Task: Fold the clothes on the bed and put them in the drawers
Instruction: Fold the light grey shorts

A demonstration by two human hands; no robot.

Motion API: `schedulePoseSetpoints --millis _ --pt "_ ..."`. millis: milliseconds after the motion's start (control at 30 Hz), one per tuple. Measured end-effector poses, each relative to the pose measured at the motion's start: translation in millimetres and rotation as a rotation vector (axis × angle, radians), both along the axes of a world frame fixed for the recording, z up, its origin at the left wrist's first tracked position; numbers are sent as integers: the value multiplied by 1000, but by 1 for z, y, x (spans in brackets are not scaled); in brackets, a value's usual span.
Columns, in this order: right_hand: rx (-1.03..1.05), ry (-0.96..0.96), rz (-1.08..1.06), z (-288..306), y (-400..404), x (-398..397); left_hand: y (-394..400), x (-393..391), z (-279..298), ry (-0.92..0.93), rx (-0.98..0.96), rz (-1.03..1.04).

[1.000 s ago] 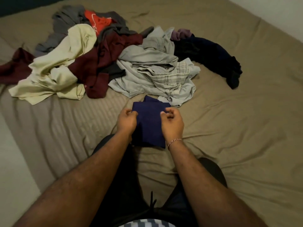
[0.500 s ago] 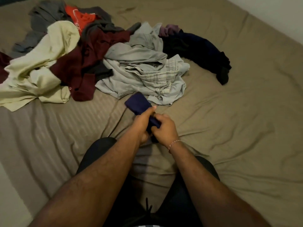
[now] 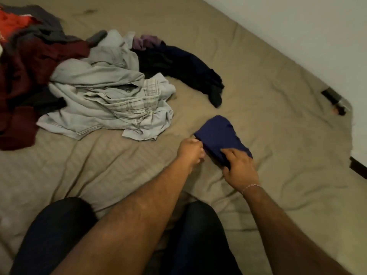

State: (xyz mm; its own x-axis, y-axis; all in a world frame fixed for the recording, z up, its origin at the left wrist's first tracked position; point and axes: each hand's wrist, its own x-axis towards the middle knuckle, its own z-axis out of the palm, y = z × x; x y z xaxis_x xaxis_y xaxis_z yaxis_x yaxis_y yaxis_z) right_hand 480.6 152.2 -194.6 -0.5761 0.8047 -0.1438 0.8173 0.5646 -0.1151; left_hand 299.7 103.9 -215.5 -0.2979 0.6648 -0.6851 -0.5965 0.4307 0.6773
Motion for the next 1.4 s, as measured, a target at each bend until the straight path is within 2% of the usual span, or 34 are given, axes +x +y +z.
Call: schedulePoseSetpoints --millis 67,233,333,433,567,700,733,800,900,967,1067,1167,1300,1400 --pt "-117 -26 -51 -22 3 -8 -16 -33 -21 92 -63 35" --pt "-229 188 -68 -48 11 -95 -56 -111 -47 371 -185 113" --pt "-208 248 78 -44 12 -166 -66 -136 -40 595 -173 222" --pt "-166 230 303 -35 6 -230 -74 -160 -29 972 -177 283" --pt "-102 143 521 -19 -2 -299 -81 -204 -15 1343 -227 128" --pt "-13 -102 634 3 4 -338 -84 -261 -1 1688 -416 -357" --pt "-3 -118 651 9 2 -344 -88 -276 3 1723 -409 -466" --pt "-11 -70 670 16 -6 -346 -95 -295 14 1685 -265 -629" --pt "-81 12 582 21 -16 -338 -107 -307 37 1538 -7 -703" --pt "-76 -48 517 24 -18 -331 -118 -307 46 1471 -6 -763" --pt "-88 -256 496 28 -21 -326 -139 -305 41 1435 -106 -892" --pt "-234 -201 562 44 -38 -324 -160 -294 36 1446 -97 -789" --pt "-342 -59 705 65 -76 -303 -183 -277 47 1702 -12 -593" --pt "-382 88 684 85 -99 -277 -200 -272 77 1819 136 -516"
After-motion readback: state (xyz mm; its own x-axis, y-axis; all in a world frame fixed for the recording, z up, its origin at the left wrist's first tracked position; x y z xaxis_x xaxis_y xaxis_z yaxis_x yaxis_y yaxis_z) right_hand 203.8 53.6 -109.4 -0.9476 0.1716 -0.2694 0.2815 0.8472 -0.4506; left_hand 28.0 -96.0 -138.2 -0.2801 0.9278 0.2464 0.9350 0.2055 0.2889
